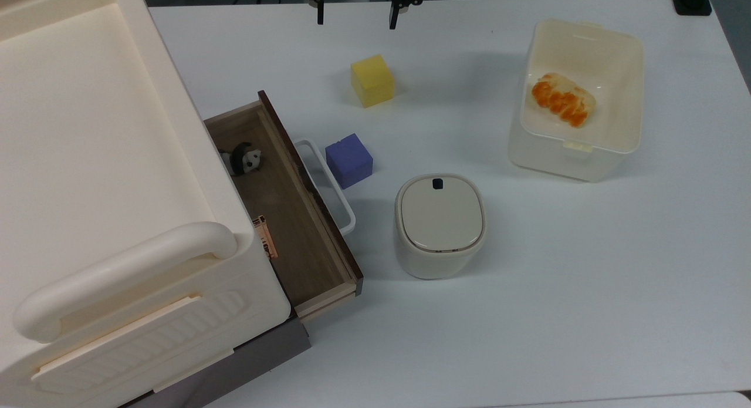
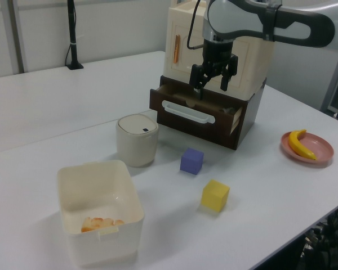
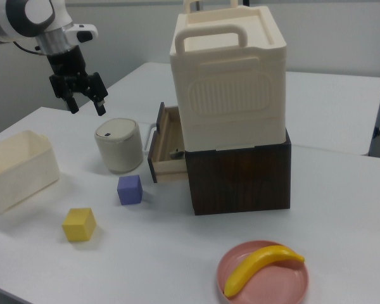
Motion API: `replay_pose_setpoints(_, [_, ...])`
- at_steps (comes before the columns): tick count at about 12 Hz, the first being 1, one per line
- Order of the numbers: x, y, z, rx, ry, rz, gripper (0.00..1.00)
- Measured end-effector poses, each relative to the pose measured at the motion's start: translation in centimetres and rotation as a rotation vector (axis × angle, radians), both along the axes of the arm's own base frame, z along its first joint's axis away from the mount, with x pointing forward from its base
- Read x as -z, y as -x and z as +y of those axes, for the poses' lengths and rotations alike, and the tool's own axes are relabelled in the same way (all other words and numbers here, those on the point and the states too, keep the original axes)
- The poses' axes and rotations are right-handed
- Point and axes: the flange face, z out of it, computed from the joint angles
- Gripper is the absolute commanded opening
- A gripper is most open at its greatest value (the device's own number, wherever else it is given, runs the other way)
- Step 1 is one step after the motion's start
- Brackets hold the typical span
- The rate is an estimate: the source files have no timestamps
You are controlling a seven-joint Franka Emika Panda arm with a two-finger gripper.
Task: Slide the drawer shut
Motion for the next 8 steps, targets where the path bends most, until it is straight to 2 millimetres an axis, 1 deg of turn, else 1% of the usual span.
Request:
replay_pose_setpoints(1, [-0.02, -0.01, -0.05, 0.001, 0.000, 0.000, 1.00])
replay_pose_setpoints(2, [-0.02, -0.02, -0.08, 0.001, 0.000, 0.000, 0.92])
replay_pose_setpoints(3, [-0.02, -0.02, -0.09, 0.002, 0.000, 0.000, 0.71])
replay_pose_setpoints(4, [-0.03, -0.02, -0.12, 0.002, 0.000, -0.001, 0.34])
replay_pose_setpoints(5, [-0.03, -0.03, -0.17, 0.003, 0.000, -0.001, 0.03])
replay_pose_setpoints(6, [-0.03, -0.04, -0.21, 0.003, 0.000, 0.000, 0.00])
replay_pose_setpoints(8, [-0.03, -0.04, -0.26, -0.001, 0.000, 0.000, 0.00])
